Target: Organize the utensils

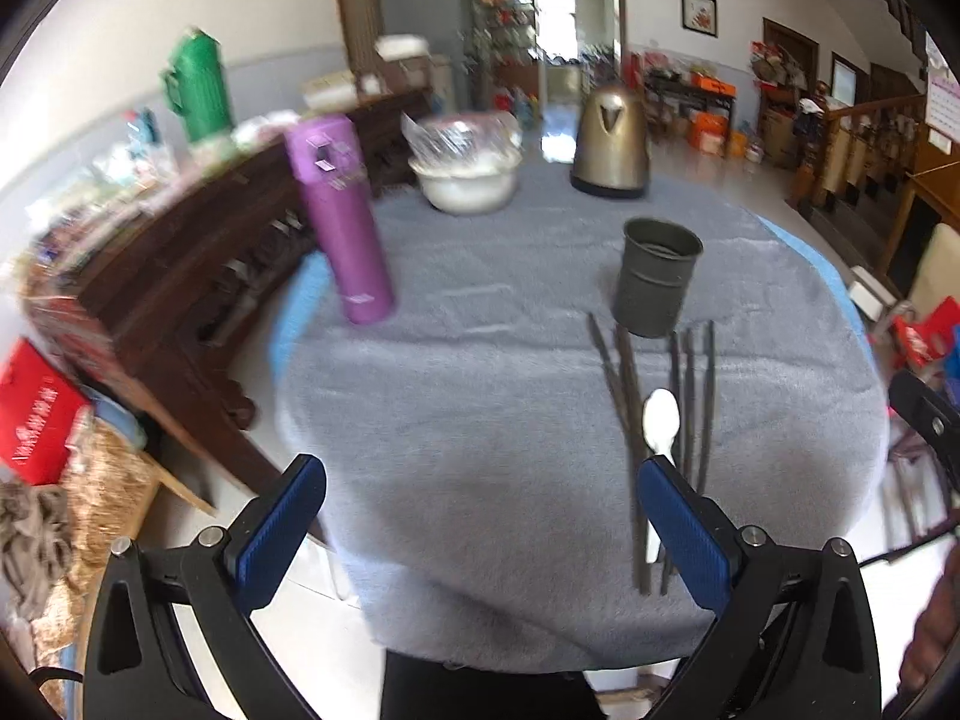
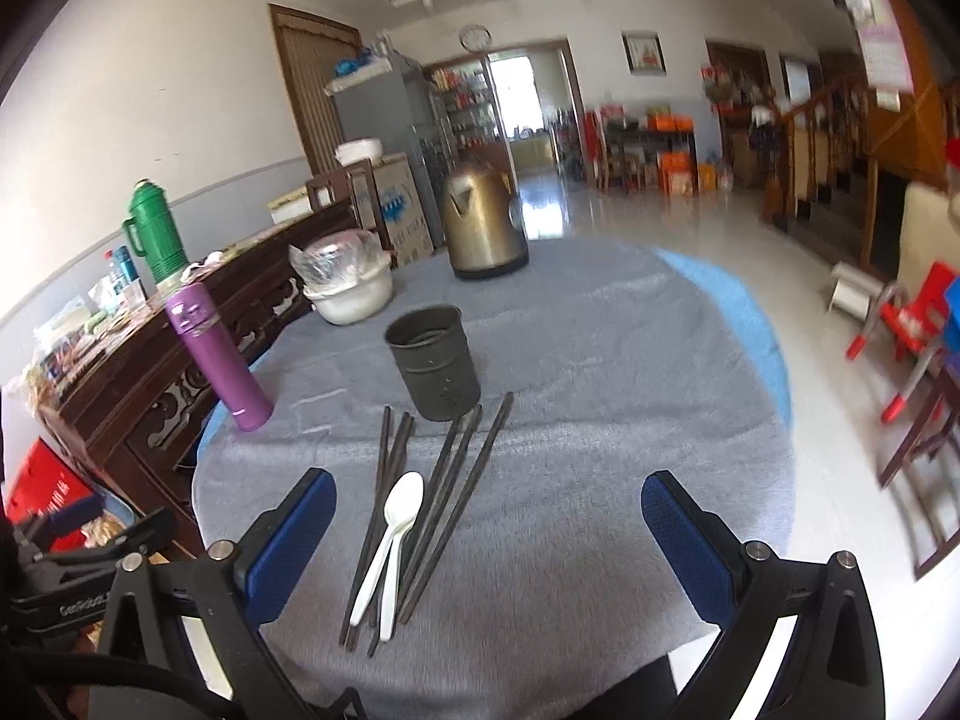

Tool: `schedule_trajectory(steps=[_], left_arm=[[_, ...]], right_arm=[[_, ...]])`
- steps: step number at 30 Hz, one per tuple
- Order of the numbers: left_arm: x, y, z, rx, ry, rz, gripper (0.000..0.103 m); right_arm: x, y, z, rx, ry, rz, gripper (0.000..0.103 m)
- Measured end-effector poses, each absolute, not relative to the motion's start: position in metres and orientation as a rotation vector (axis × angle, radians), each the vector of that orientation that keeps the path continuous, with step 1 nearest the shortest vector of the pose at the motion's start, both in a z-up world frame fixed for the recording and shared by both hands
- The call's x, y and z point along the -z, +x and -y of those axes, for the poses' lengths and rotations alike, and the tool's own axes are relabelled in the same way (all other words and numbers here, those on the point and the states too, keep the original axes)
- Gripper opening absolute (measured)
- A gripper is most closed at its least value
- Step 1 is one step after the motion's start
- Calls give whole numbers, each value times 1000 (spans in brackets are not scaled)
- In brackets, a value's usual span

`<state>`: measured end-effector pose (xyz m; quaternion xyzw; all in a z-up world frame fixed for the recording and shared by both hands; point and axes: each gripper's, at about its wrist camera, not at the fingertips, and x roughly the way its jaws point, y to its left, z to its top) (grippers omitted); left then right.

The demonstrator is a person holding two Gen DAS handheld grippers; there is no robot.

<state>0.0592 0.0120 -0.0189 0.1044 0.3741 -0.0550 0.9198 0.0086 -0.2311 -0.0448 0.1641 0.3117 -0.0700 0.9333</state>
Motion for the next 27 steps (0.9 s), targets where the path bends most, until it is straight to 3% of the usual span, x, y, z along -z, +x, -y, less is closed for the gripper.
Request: schedule_trajectory(steps=[3,7,9,12,14,21,27], left_arm=[[34,95,-9,189,192,-850,103],[55,134,0,243,175,-919,102],[68,157,5,270,146,-978,92],[86,187,12,335,98,-1060,75],[96,205,15,363,66,-1111,66],[118,252,29,417,-20,-1194,51],[133,272,46,474,-47,-1226,48]], right_arm=[[58,40,251,117,402,-665,93],[83,90,272,75,476,-759,66],[99,116,279,56,512,-805,59],[116,149,281,10,582,-840,40],[129,170,285,-6,633,-863,39],[155,206,299,-17,725,-910,38],[170,221,306,-21,778,-955,32]])
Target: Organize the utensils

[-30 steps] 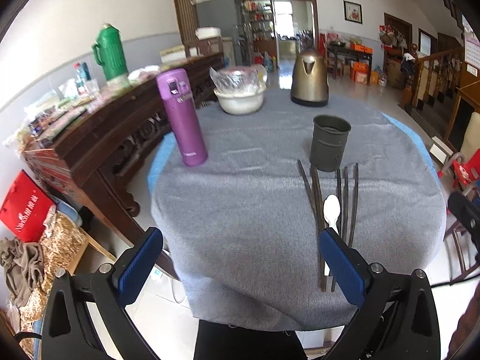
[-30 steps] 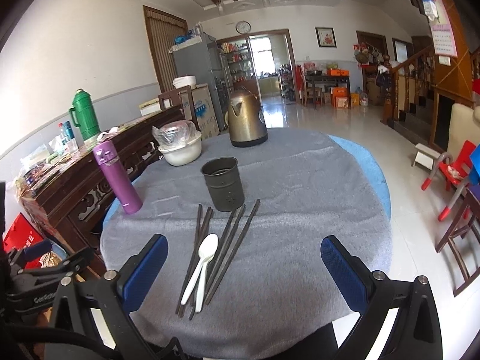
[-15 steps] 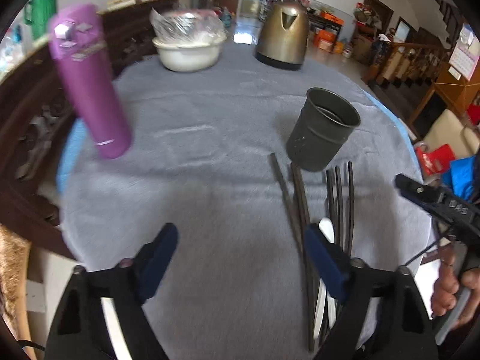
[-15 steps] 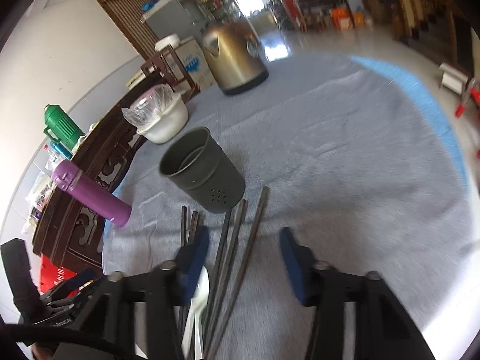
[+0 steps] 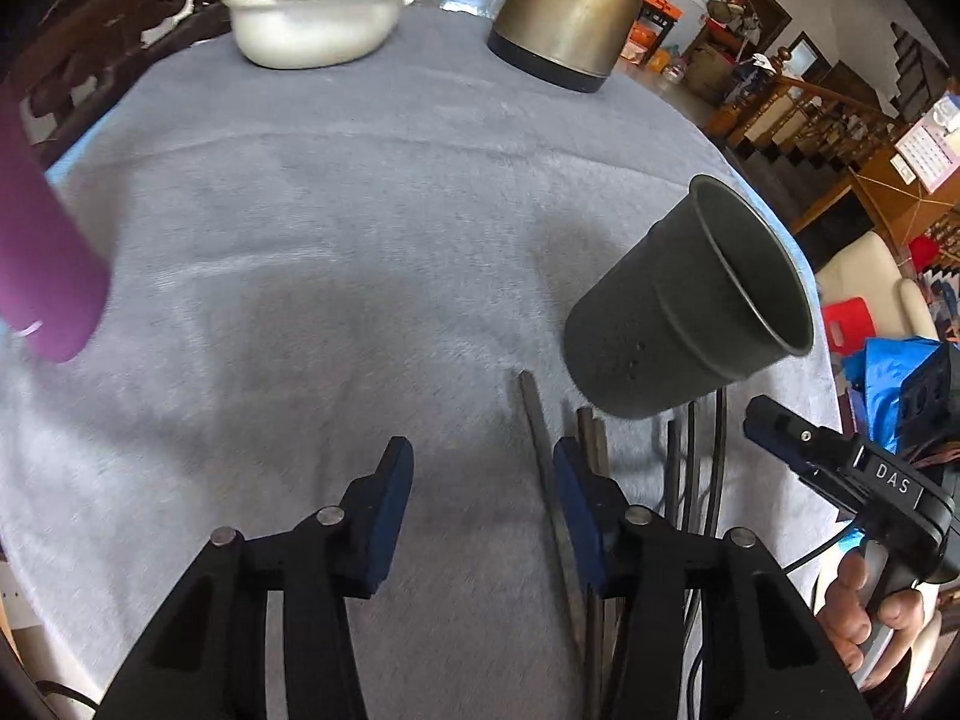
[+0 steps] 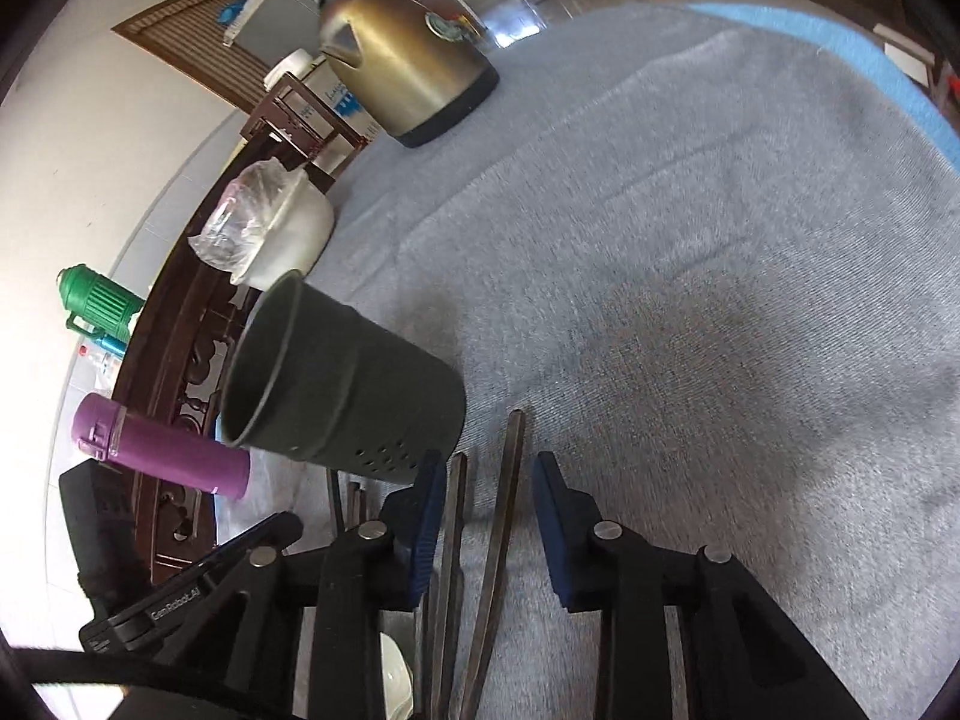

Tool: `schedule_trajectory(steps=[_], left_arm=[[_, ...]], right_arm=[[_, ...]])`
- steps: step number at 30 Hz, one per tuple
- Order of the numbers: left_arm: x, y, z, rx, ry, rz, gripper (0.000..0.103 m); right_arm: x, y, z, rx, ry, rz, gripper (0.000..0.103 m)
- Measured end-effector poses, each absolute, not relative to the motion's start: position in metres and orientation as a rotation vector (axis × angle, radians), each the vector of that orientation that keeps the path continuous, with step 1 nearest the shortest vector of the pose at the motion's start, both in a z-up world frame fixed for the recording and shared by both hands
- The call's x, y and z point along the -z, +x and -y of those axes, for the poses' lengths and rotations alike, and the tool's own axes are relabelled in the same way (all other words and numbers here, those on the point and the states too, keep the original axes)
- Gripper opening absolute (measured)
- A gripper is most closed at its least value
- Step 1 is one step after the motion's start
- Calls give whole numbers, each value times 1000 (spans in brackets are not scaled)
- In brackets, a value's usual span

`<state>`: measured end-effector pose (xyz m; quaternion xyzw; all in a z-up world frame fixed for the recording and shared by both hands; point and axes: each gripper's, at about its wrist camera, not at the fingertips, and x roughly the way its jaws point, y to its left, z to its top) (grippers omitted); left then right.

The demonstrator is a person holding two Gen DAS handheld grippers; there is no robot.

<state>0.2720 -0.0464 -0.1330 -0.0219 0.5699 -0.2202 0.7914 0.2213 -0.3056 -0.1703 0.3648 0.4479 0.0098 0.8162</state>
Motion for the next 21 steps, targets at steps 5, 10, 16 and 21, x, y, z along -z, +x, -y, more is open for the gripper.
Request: schedule_trajectory(steps=[5,10,16,21], left_arm=[[141,282,51,497,-40,-1253,37],[144,291,52,516,-39,-1249,32],[149,303,63,539,-38,-1256,30],[153,315,71,560,-68,-1272,19]], right_arm=[[181,234,305,14,770,-1005,30],[188,244,300,47,731,-1045,22],[187,253,286,44,663,-1063,10],[183,252,283,46,648,-1032,9]])
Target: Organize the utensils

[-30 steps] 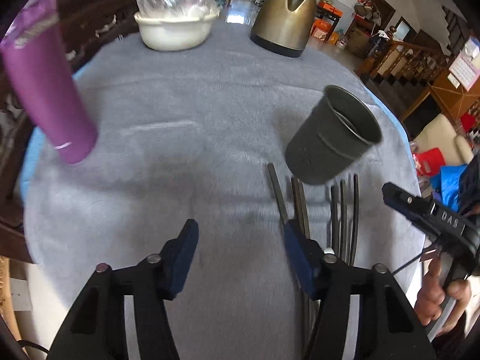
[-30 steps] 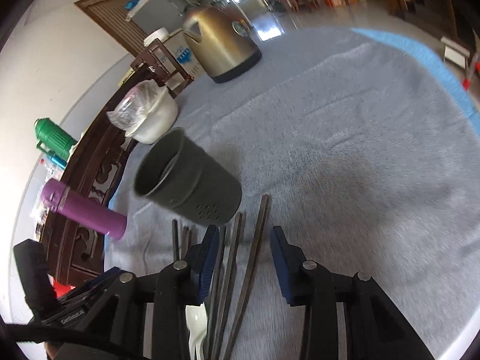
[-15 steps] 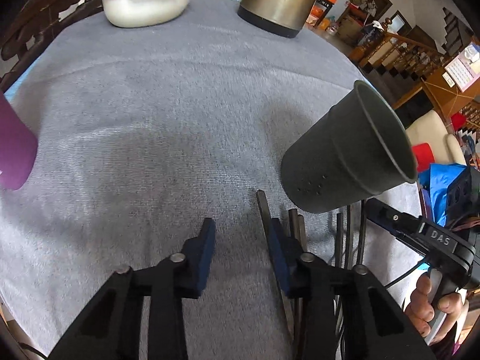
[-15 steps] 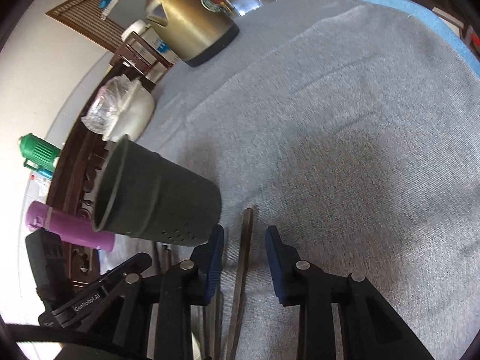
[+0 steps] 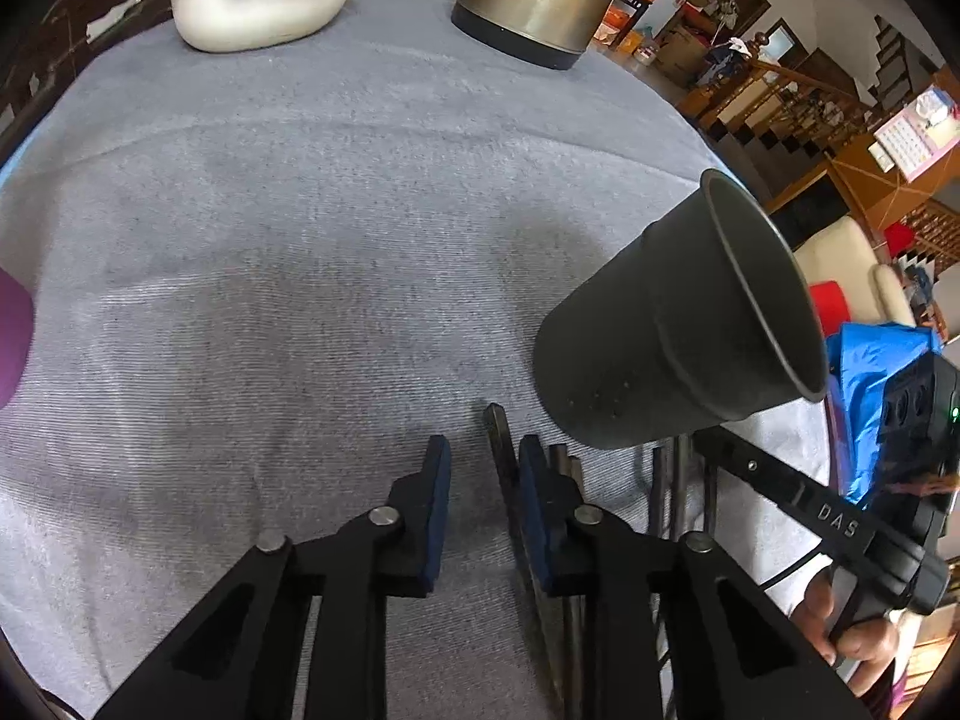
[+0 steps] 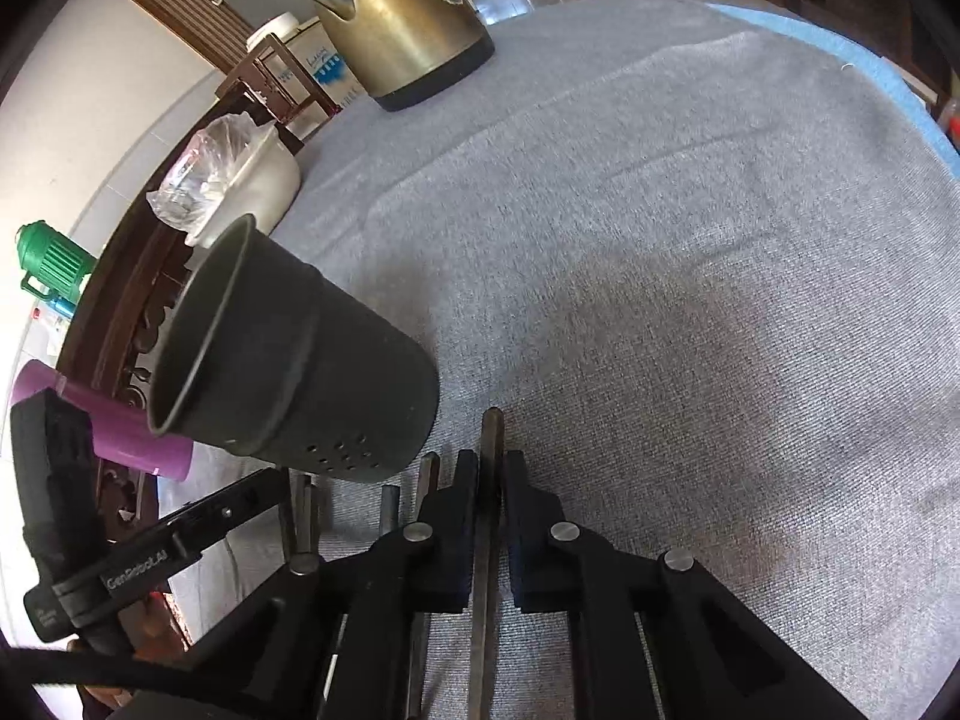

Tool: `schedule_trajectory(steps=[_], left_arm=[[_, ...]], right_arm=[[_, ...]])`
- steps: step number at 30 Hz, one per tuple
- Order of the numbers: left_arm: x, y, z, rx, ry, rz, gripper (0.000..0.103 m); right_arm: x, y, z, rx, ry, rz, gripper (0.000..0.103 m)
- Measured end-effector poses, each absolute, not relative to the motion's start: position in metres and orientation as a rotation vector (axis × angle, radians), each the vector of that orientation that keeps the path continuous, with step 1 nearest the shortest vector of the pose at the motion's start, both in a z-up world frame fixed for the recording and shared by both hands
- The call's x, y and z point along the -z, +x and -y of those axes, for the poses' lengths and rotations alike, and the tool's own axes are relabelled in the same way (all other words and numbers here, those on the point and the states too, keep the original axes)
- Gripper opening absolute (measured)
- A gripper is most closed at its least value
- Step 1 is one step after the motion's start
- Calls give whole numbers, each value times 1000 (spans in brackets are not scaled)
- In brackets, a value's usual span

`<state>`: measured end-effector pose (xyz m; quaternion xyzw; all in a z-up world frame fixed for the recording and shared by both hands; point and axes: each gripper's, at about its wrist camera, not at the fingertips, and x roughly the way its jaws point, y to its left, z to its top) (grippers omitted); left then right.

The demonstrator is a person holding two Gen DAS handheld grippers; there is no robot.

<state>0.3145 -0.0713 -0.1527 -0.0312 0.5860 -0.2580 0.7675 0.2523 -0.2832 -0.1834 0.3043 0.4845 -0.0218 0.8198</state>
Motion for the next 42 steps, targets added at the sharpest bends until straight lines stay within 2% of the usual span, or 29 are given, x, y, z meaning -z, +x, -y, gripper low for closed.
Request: schedule_trajectory(steps=[5,19,42], left_arm=[[157,326,80,578,-94,-1294,10],[139,341,49,560,-170,-1242,8],[-48,241,18,669,-116,-756,6]], right_arm=[[175,241,286,36,640,-985,9],[136,201,294,-24,677,-848,8],[-17,142,285,-38,559,-414,8]])
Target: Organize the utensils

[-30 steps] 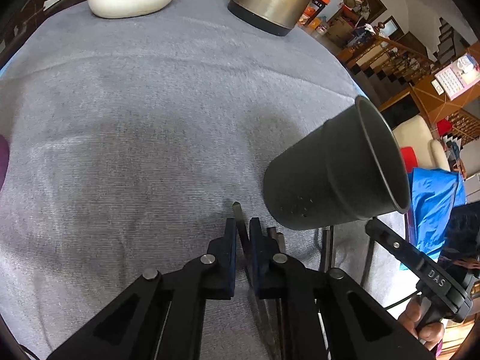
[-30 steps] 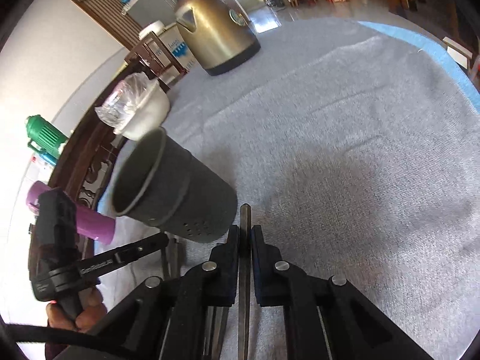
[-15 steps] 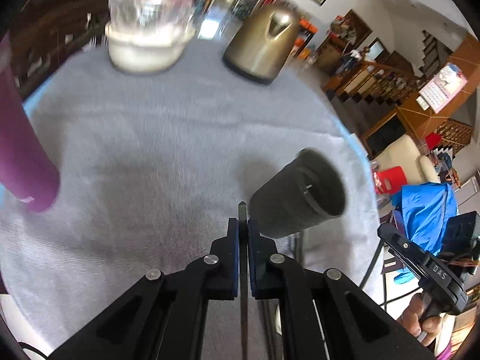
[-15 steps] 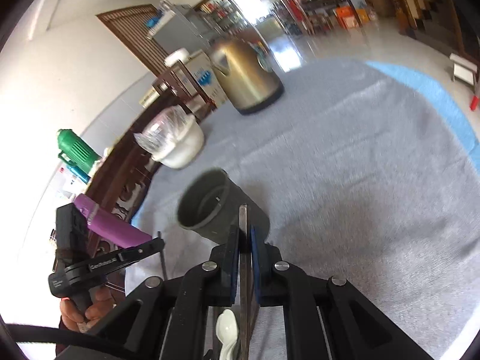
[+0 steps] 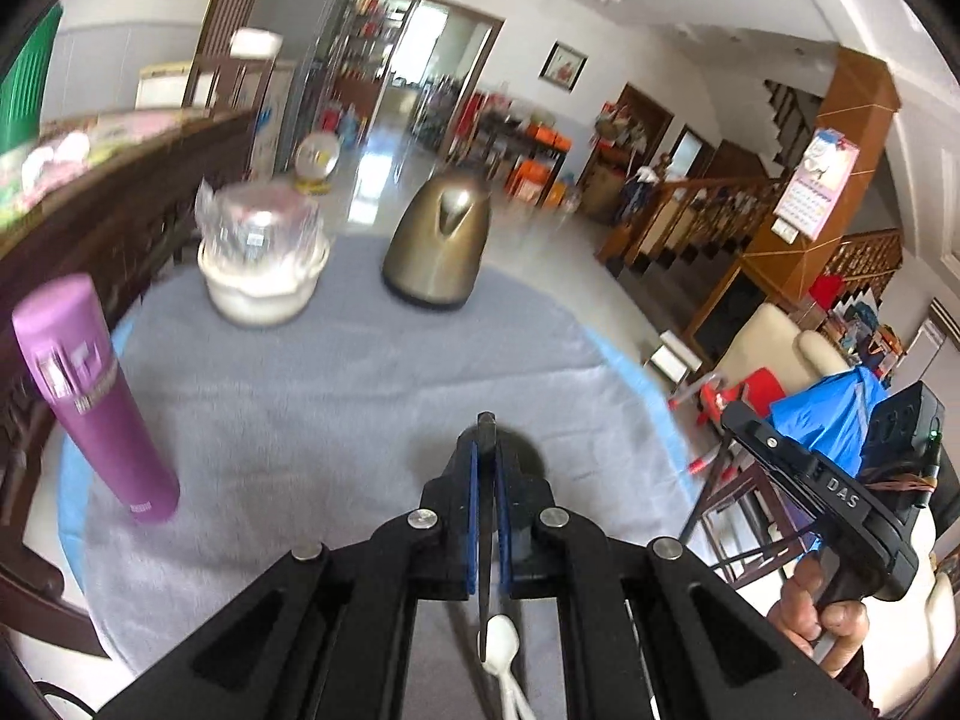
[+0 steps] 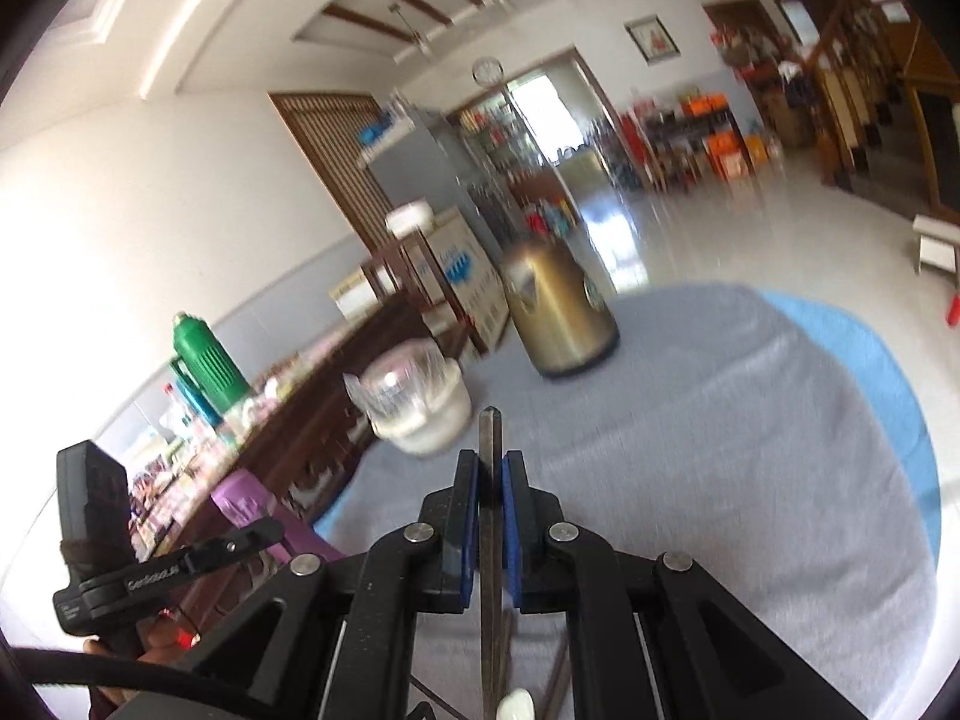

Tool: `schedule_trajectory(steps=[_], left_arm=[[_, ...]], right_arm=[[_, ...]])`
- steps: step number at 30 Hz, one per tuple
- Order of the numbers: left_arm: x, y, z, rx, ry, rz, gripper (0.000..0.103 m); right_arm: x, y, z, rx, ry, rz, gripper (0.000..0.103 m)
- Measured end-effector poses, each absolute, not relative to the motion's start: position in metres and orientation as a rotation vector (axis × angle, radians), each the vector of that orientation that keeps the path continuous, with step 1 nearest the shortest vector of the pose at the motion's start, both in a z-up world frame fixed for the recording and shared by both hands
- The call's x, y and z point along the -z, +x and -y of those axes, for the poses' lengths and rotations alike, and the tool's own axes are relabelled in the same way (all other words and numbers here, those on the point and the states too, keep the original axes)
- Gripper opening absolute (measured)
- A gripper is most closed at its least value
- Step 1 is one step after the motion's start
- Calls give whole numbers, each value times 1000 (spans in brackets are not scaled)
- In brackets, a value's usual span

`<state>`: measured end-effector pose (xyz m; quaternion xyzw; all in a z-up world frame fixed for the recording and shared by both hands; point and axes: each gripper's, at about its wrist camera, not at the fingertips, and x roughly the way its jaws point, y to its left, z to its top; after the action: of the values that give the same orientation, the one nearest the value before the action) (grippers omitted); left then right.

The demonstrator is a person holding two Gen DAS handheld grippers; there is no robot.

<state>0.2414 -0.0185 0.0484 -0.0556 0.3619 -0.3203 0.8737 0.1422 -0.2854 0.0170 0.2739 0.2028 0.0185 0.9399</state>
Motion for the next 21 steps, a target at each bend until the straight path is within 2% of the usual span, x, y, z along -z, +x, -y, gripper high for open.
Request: schedule_trajectory(steps=[11,17,21], left_arm=[[-130,231,37,650,-105,-509,6],[-137,238,53,588,-139,-392,6],[-113,254,65,545,-144,-385,6]], right_arm=[[-68,154,288,44,539,-130,8],[-75,168,279,174,493,29,8],[-71,189,268,219,446,32,8]])
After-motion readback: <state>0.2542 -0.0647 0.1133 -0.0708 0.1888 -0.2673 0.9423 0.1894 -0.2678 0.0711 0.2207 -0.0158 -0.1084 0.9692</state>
